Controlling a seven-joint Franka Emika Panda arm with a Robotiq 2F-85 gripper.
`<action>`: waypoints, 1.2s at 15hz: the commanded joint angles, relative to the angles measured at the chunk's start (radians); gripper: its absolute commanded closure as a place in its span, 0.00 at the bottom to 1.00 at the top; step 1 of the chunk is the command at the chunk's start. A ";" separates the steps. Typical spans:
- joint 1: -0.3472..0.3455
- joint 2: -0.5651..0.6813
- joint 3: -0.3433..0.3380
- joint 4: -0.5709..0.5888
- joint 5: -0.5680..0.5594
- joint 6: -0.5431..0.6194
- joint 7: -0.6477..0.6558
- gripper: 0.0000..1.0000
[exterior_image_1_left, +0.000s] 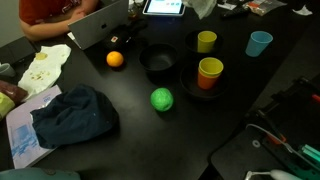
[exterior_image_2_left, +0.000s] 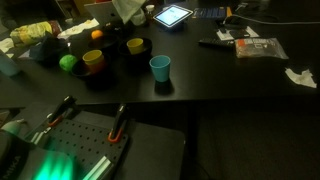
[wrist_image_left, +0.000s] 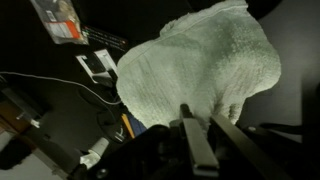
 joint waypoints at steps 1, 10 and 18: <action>-0.099 -0.105 0.044 -0.086 0.024 -0.060 0.019 0.94; -0.208 -0.134 0.090 -0.313 0.229 0.157 -0.004 0.94; -0.198 -0.143 0.111 -0.401 0.164 0.035 0.017 0.94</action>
